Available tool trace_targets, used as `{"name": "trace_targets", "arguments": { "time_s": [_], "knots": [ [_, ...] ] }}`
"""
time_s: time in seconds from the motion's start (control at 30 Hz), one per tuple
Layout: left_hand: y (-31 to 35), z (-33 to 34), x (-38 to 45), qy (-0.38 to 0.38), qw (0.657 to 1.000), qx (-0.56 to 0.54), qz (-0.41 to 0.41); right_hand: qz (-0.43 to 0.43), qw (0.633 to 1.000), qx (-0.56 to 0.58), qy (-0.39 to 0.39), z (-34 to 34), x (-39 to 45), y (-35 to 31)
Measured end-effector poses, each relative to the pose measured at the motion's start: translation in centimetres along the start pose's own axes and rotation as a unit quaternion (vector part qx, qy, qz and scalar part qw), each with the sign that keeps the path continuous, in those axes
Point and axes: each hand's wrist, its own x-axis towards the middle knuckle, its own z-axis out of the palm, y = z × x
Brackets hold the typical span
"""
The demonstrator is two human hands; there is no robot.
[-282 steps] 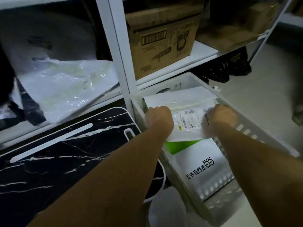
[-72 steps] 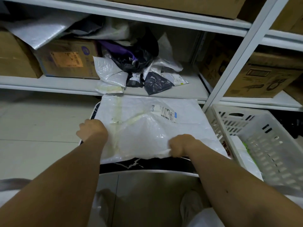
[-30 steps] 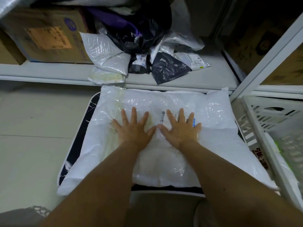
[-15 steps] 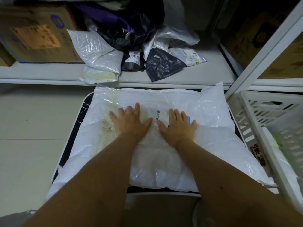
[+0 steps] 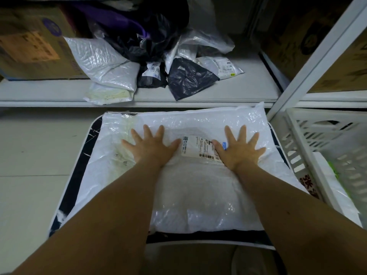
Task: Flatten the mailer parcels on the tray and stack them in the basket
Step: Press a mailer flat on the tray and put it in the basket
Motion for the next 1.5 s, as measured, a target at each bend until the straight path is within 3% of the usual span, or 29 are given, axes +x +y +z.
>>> {"name": "trace_targets", "arguments": {
  "time_s": [0.3,0.5,0.8,0.9,1.07,1.2,1.4,1.5],
  "knots": [
    [-0.1,0.6,0.6,0.04,0.999,-0.015,-0.002,0.043,0.999,0.03,-0.002,-0.2,0.1,0.1],
    [-0.8,0.0,0.2,0.059,0.995,-0.026,0.079,0.082,0.993,0.069,-0.041,-2.5,0.2,-1.0],
    [2.3,-0.8,-10.2,-0.048,0.992,-0.071,-0.093,0.083,0.988,0.122,-0.033,-1.1,-10.6,-8.2],
    [0.4,1.4,-13.1,-0.018,0.992,-0.071,-0.101,0.044,0.993,0.109,-0.019,1.3,-14.0,-8.4],
    [-2.6,5.6,-15.2,0.078,0.995,-0.058,-0.029,0.004,0.997,0.074,0.037,4.5,-16.1,-5.9],
    [-2.9,6.2,-14.9,0.099,0.993,-0.054,-0.019,0.0,0.995,0.082,0.049,4.8,-16.0,-5.8],
    [-3.3,6.2,-14.7,0.123,0.986,-0.078,-0.076,-0.002,0.997,0.056,0.056,4.5,-15.9,-5.8],
    [-3.7,5.4,-14.1,0.128,0.984,-0.077,-0.096,-0.007,0.994,0.048,0.1,3.9,-15.2,-5.2]
  ]
}}
